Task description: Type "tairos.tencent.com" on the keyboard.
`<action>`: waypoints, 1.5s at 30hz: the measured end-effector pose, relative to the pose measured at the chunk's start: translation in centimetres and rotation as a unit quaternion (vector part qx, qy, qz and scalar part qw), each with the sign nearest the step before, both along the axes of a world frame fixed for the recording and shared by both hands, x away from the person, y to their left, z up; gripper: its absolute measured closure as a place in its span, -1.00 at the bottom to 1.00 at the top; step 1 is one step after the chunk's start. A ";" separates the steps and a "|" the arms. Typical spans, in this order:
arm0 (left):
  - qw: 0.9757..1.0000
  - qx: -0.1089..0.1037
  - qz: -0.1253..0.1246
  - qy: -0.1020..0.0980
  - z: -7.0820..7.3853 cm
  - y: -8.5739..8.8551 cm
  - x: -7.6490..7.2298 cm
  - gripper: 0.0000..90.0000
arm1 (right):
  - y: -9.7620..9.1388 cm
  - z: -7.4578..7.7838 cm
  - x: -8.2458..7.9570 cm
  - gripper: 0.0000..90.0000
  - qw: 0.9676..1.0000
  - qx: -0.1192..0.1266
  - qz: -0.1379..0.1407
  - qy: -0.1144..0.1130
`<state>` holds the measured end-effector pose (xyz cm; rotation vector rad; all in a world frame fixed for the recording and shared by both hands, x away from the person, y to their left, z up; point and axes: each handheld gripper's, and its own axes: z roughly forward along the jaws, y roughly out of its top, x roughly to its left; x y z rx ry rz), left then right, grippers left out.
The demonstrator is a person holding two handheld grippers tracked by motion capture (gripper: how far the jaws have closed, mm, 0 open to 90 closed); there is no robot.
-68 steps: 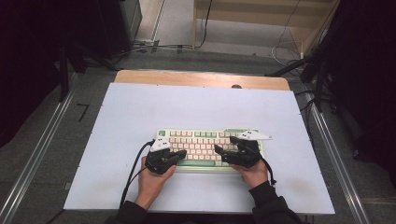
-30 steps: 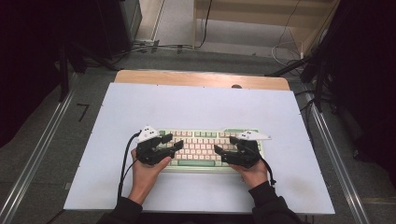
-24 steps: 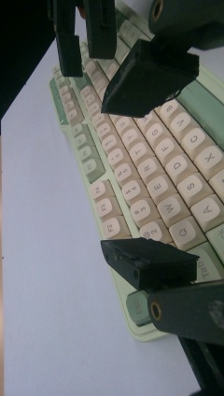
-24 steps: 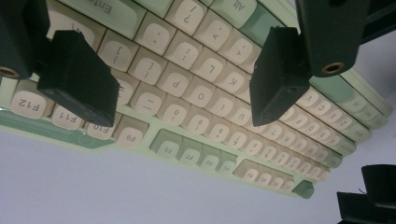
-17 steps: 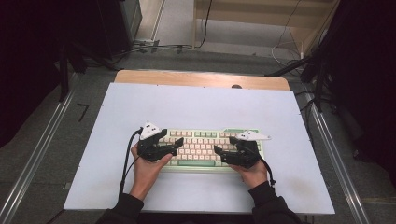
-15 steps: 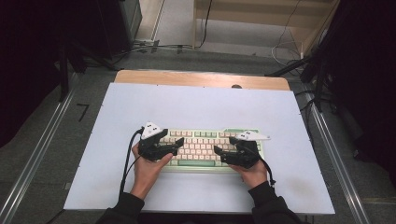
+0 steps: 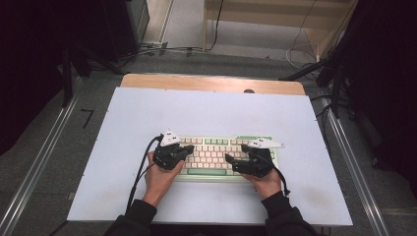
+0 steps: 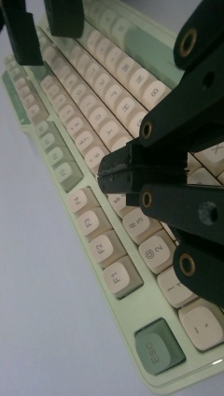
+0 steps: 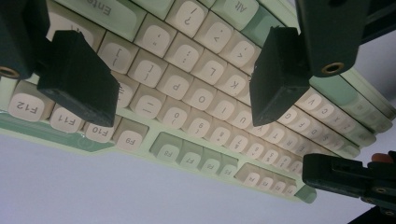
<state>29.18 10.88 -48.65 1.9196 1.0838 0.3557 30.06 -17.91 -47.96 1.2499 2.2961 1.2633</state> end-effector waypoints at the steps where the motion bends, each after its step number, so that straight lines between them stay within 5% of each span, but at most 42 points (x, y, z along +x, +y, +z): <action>1: 1.000 0.005 0.002 0.001 0.0 0.0 0.0 1.00 | 0.0 0.0 0.0 -0.50 1.000 0.000 0.000 0.000; 25: 1.000 0.017 0.001 0.023 -0.6 0.0 0.4 1.00 | 0.1 -0.1 0.0 -0.50 1.000 -0.003 0.001 0.003; 28: 1.000 0.013 0.004 0.014 -0.4 0.1 0.3 1.00 | 0.1 -0.1 0.0 -0.50 1.000 -0.004 0.000 0.002; 31: 1.000 -0.020 0.011 -0.001 0.4 0.5 -0.1 0.71 | 0.0 -0.1 0.0 -0.50 1.000 -0.002 0.000 0.002; 36: 0.997 -0.075 0.030 0.001 1.5 1.9 -0.5 -0.12 | 0.0 -0.1 0.0 -0.50 1.000 -0.002 0.001 0.003; 40: 0.995 -0.093 0.036 0.002 1.3 2.8 -1.0 -0.29 | 0.1 0.0 -0.1 -0.46 1.000 0.000 0.001 0.002; 45: 0.993 -0.109 0.046 0.008 1.1 4.0 -1.7 -0.38 | -0.2 0.5 -0.4 -0.13 1.000 0.016 0.011 -0.013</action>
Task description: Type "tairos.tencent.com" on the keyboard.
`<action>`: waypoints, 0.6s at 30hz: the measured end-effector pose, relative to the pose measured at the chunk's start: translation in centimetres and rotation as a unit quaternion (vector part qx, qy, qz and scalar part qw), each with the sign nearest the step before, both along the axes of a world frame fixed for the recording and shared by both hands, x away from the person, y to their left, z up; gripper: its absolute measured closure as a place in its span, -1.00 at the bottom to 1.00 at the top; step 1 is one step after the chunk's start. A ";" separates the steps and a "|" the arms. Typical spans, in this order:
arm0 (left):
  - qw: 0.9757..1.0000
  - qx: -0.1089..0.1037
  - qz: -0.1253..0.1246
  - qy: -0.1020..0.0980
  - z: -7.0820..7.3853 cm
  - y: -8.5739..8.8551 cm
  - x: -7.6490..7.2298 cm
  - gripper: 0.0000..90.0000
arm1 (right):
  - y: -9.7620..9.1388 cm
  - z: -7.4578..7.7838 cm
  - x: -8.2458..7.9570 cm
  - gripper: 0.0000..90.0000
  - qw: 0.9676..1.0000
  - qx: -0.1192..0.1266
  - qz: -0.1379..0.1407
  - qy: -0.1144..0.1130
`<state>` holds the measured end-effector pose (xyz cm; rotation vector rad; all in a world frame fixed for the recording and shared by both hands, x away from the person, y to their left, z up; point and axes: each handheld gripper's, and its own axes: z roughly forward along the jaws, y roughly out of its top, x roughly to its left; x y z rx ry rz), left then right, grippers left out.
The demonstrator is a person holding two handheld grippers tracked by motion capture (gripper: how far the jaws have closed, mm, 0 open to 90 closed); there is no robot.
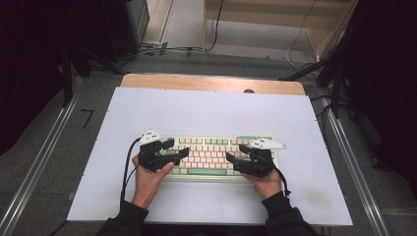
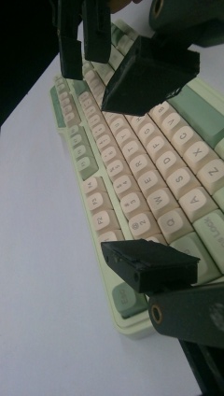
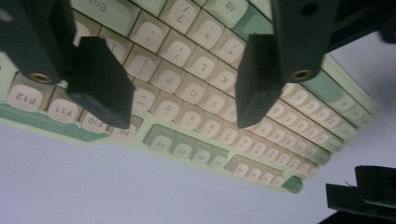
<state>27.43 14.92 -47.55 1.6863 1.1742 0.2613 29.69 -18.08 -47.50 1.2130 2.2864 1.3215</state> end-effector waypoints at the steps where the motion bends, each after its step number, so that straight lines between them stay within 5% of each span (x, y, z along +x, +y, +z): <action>1: 1.000 0.002 0.003 -0.002 0.0 0.2 -0.2 -0.38 | 0.0 0.1 -0.1 -0.05 1.000 0.002 0.004 -0.001; 7: 0.999 0.034 0.004 -0.004 -0.7 1.6 -1.7 -0.39 | 0.1 0.2 -0.3 0.67 0.999 0.016 0.033 -0.009; 9: 0.999 0.038 0.017 -0.018 -0.6 2.5 -2.6 -0.40 | 0.3 0.3 -0.5 0.93 0.999 0.018 0.045 -0.013; 14: 0.997 0.019 0.047 -0.060 0.1 4.6 -4.4 -0.40 | 1.3 0.1 -0.7 0.95 0.997 0.012 0.077 -0.007; 18: 0.997 0.019 0.059 -0.055 -0.2 4.8 -4.2 -0.40 | 2.2 -0.4 -0.6 0.95 0.996 0.003 0.088 0.006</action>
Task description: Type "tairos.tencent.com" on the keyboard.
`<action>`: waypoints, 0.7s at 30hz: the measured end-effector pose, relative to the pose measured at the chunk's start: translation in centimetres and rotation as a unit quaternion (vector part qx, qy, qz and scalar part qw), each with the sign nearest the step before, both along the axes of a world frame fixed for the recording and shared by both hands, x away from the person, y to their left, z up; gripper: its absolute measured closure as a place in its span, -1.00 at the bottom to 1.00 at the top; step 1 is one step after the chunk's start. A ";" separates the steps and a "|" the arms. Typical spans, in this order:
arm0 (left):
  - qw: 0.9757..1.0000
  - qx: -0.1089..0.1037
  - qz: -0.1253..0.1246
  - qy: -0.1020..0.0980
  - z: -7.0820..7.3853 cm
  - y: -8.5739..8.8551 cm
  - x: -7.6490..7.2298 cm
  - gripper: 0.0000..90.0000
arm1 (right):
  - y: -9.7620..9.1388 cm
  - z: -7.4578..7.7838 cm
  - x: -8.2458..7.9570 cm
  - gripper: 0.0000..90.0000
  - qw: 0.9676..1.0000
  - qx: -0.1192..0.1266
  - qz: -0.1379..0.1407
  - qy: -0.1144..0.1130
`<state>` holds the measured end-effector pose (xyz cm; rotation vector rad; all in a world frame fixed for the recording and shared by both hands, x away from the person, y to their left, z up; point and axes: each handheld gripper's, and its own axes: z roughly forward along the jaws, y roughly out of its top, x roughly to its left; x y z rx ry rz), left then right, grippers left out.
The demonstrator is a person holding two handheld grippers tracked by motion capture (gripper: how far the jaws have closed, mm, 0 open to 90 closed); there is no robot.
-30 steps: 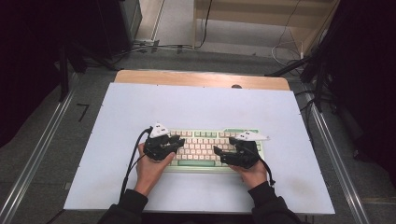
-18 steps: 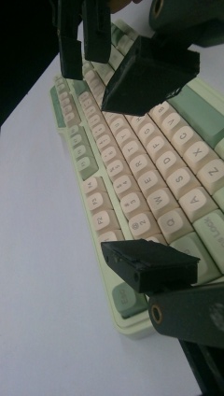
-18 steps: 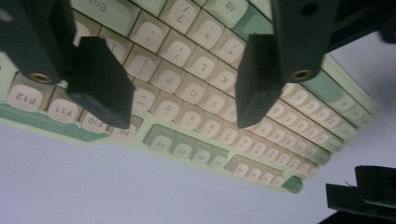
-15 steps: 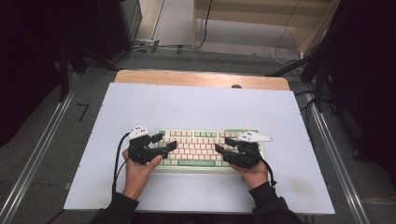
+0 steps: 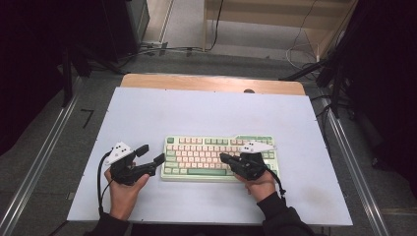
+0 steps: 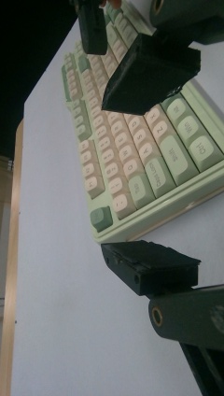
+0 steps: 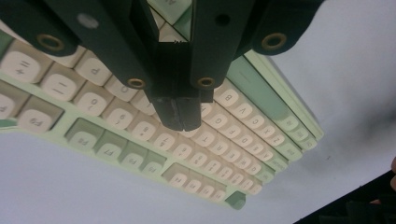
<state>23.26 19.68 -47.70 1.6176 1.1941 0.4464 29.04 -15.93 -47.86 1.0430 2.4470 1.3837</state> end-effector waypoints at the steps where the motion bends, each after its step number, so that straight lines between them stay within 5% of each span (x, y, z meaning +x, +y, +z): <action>1: 1.000 0.002 0.000 0.003 -0.2 -0.2 0.2 -0.40 | 0.2 -0.1 0.0 0.95 1.000 -0.002 0.003 0.002; 21: 1.000 0.017 -0.019 0.008 -0.3 -1.3 0.3 -0.39 | 2.4 -1.4 0.1 0.95 0.999 -0.033 0.024 0.021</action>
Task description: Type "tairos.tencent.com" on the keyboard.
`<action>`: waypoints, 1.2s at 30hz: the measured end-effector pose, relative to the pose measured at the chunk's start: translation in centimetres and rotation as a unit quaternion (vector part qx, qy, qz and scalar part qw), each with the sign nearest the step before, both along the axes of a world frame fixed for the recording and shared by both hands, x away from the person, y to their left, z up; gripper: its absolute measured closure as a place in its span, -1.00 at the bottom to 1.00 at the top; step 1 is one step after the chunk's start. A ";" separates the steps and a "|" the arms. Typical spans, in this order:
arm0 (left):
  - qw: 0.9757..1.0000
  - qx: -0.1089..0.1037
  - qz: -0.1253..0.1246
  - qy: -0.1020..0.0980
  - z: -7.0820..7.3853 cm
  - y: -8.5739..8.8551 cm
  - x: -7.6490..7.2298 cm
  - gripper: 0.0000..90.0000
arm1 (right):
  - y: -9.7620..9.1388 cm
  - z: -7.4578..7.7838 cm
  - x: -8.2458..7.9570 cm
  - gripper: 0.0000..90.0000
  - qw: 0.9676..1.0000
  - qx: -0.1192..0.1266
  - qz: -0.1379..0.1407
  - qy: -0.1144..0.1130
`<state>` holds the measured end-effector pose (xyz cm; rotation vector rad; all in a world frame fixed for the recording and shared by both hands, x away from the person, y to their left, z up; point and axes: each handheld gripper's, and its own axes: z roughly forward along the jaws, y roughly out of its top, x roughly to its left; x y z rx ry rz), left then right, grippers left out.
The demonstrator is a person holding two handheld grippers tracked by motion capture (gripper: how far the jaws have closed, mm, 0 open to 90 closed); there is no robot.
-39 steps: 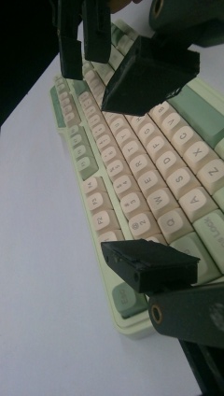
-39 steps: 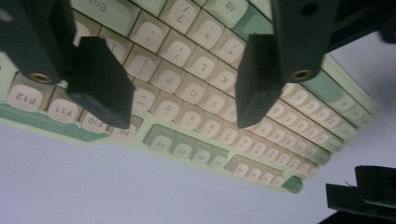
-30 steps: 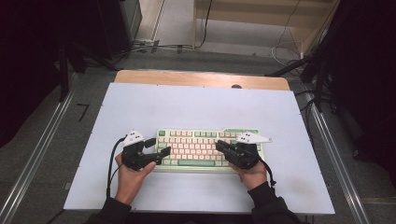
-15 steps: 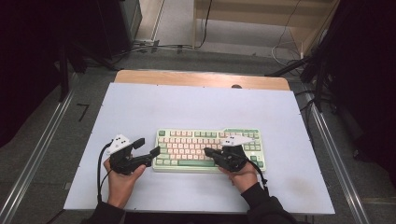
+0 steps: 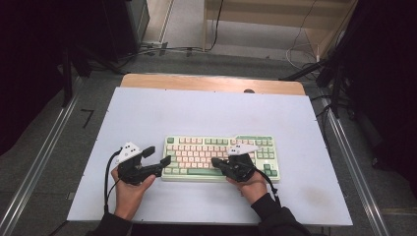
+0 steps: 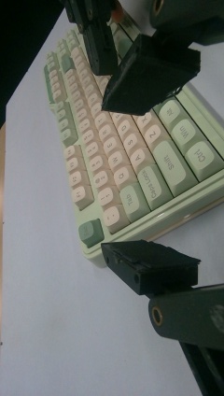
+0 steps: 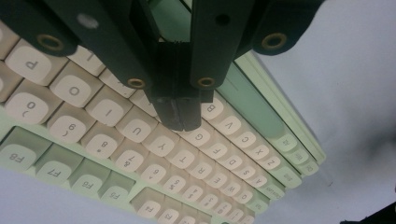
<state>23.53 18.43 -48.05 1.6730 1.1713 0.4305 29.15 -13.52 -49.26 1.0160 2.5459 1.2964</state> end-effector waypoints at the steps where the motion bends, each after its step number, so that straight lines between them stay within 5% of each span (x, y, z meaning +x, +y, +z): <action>1: 1.000 -0.001 -0.001 -0.001 0.0 0.0 0.0 -0.39 | 0.1 -0.1 0.0 0.95 1.000 -0.001 0.002 0.001; 18: 1.000 0.000 -0.006 0.001 -0.1 -0.3 0.0 -0.37 | 0.5 -0.3 -0.1 0.95 1.000 -0.009 0.005 -0.001; 22: 1.000 0.006 -0.011 0.003 -0.2 -0.6 0.2 -0.37 | 0.1 0.3 -0.3 0.94 1.000 0.008 0.001 -0.007; 30: 1.000 0.005 -0.008 0.006 -0.2 -0.7 0.3 -0.37 | -0.8 1.0 -0.1 0.13 0.999 0.023 -0.018 -0.015; 36: 1.000 0.002 -0.009 0.007 -0.2 -0.9 0.5 -0.37 | -1.2 1.2 -0.2 -0.07 0.999 0.021 -0.030 -0.021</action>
